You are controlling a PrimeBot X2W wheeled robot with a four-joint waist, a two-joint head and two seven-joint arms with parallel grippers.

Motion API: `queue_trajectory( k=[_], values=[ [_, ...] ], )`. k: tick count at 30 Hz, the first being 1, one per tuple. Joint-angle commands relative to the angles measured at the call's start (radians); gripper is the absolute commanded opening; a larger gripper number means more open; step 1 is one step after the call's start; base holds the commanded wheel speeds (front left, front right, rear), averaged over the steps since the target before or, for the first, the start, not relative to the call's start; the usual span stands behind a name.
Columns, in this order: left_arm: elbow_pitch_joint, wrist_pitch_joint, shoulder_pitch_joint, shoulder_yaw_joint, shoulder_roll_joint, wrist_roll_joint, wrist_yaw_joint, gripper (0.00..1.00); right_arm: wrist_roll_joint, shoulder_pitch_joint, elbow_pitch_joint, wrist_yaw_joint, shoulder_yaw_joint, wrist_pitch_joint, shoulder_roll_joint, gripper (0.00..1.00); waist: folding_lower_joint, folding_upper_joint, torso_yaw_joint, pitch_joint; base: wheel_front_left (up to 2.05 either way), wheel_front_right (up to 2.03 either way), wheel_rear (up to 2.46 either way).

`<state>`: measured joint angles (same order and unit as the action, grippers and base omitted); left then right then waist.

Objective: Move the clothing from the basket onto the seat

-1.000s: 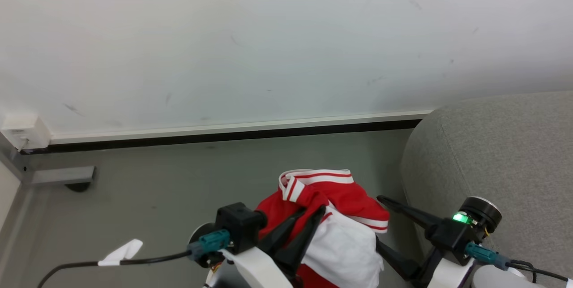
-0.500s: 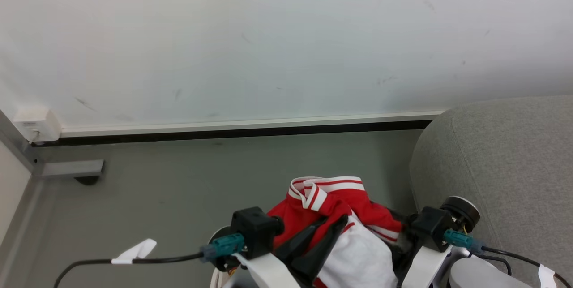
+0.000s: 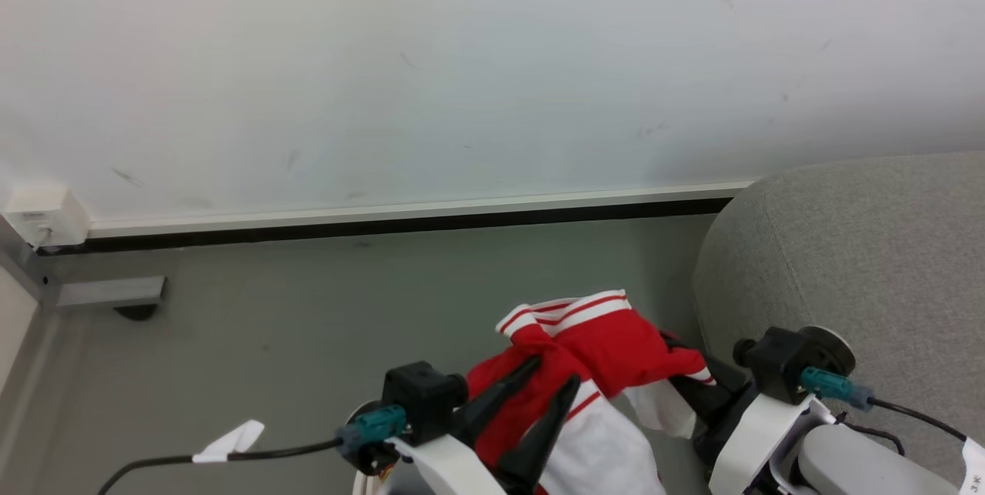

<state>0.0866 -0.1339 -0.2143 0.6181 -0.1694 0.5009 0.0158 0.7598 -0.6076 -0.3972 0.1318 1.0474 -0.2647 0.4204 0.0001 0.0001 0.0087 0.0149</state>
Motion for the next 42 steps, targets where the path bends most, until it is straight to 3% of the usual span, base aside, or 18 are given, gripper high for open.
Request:
queue_trajectory(
  k=[1,14,34,42],
  values=[
    [-0.015,0.017,0.009,-0.002,0.003,-0.003,0.003,1.00,0.011,-0.007,0.003,-0.002,-0.019,0.000,0.015,0.00,-0.0001,-0.0001,-0.005,0.002,0.00,0.00,0.00],
    [-0.134,0.133,-0.026,0.013,0.030,-0.038,0.013,1.00,-0.001,0.011,0.035,-0.002,-0.149,0.000,0.071,0.00,-0.0001,-0.0001,-0.064,0.014,0.00,0.00,0.00],
    [-0.158,0.163,-0.055,0.037,0.031,-0.054,0.016,1.00,-0.017,0.028,0.083,-0.002,-0.264,0.000,0.130,0.00,-0.0001,-0.0001,-0.218,0.030,0.00,0.00,0.00],
    [-0.126,0.147,-0.132,0.050,0.027,-0.083,0.028,1.00,-0.061,-0.069,0.060,-0.002,-0.469,0.000,0.131,0.00,-0.0001,-0.0001,-0.227,0.164,0.00,0.00,0.00]
  ],
)
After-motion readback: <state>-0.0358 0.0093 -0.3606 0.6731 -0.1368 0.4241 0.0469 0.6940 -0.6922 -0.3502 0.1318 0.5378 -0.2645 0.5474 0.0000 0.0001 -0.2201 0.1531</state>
